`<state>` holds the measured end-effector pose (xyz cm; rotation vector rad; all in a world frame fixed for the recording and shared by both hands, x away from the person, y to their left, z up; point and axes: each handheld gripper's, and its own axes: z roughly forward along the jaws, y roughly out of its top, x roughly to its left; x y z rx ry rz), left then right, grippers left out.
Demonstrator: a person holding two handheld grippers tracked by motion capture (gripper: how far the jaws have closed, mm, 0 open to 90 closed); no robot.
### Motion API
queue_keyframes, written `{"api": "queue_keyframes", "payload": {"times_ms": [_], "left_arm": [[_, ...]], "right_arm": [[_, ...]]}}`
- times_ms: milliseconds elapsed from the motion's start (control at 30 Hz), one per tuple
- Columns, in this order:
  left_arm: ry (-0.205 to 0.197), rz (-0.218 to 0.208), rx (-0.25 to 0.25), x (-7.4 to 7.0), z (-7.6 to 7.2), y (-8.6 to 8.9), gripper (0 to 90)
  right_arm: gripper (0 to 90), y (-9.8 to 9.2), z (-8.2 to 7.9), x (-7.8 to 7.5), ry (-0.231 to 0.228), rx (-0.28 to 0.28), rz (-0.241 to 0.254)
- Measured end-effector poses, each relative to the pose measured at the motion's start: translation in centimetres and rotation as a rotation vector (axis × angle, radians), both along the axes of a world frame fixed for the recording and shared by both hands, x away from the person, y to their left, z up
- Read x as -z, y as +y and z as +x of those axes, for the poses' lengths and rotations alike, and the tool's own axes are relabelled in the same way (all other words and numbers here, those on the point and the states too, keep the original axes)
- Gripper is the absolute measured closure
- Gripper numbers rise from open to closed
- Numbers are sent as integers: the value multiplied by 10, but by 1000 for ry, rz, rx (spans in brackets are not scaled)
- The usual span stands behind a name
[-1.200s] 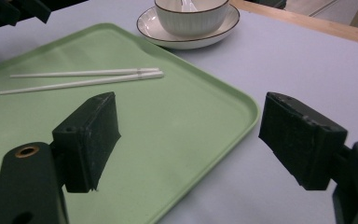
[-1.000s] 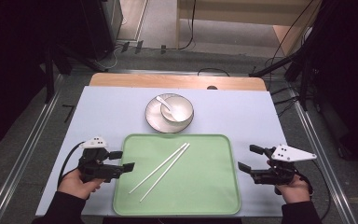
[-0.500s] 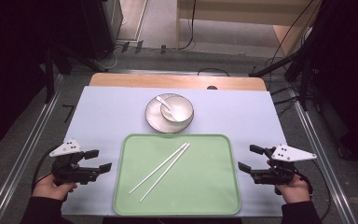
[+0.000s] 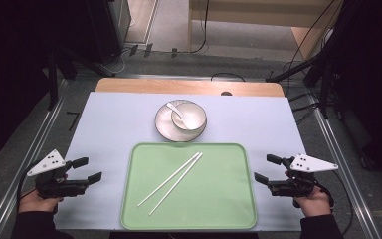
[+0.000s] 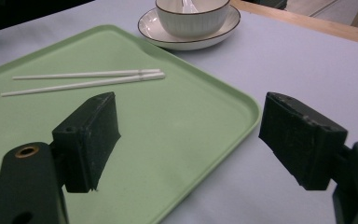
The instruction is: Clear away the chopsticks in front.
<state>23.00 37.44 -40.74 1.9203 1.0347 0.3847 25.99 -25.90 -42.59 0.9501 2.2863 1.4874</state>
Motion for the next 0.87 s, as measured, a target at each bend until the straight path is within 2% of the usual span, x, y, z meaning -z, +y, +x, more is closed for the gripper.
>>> {"api": "queue_keyframes", "payload": {"times_ms": [133, 233, 500, 867], "left_arm": [[-38, -18, -8, 0, -1, 3, 223], [-50, -27, 24, 1, -1, 3, 217], [-49, -17, 13, 2, 0, 2, 210], [-41, -10, 28, 2, 0, 1, 209]], "right_arm": [[204, 0, 0, 0, -5, -2, 3], [204, 0, 0, 0, -6, -2, 3], [204, 0, 0, 0, -5, -3, 2], [204, 0, 0, 0, -3, -5, 2]]}}
